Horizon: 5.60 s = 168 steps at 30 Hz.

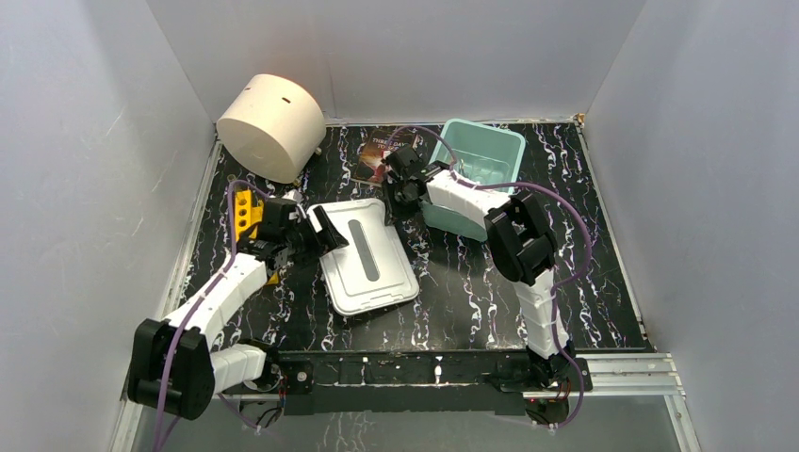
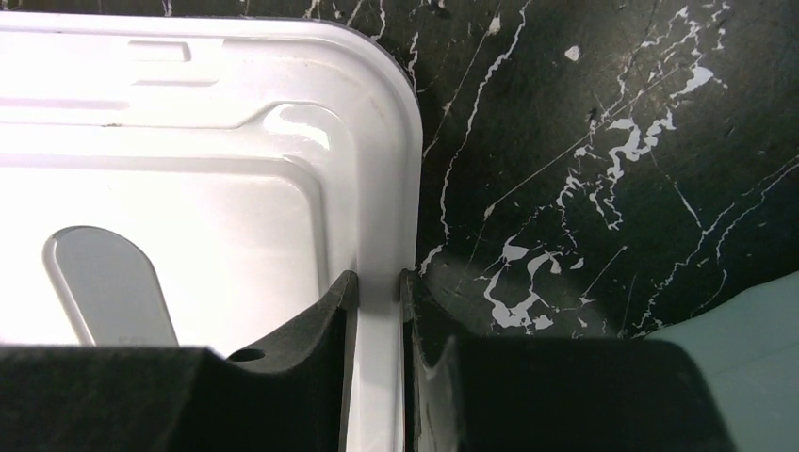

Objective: Organize the chemistry lab equipment

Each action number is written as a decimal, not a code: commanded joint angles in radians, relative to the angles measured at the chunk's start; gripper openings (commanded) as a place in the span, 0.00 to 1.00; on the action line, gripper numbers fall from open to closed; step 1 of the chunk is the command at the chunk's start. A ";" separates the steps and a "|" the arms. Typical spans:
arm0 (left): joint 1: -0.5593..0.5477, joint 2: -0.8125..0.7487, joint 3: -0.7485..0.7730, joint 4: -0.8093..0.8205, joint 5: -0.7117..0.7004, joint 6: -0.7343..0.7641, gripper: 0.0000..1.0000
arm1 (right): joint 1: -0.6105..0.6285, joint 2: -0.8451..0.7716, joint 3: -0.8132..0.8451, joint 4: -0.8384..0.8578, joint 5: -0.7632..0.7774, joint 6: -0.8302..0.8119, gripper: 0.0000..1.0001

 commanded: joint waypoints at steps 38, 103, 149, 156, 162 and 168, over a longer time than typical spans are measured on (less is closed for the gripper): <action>0.009 -0.104 0.422 -0.033 0.106 0.163 0.00 | -0.099 -0.266 0.200 0.086 -0.226 0.034 0.80; 0.011 0.577 0.849 0.284 0.431 -0.345 0.70 | -0.566 -0.689 -0.730 1.299 -0.521 1.087 0.13; -0.127 0.802 0.982 0.180 0.387 -0.055 0.87 | -0.783 -0.614 -0.955 1.299 -0.318 0.913 0.20; -0.143 0.825 0.985 0.180 0.394 -0.045 0.87 | -0.783 -0.617 -0.917 1.219 -0.303 0.870 0.30; -0.151 0.839 0.987 0.172 0.381 -0.036 0.87 | -0.783 -0.662 -0.860 1.033 -0.271 0.750 0.55; -0.155 0.855 0.998 0.170 0.393 -0.036 0.87 | -0.782 -0.690 -0.851 0.953 -0.255 0.701 0.59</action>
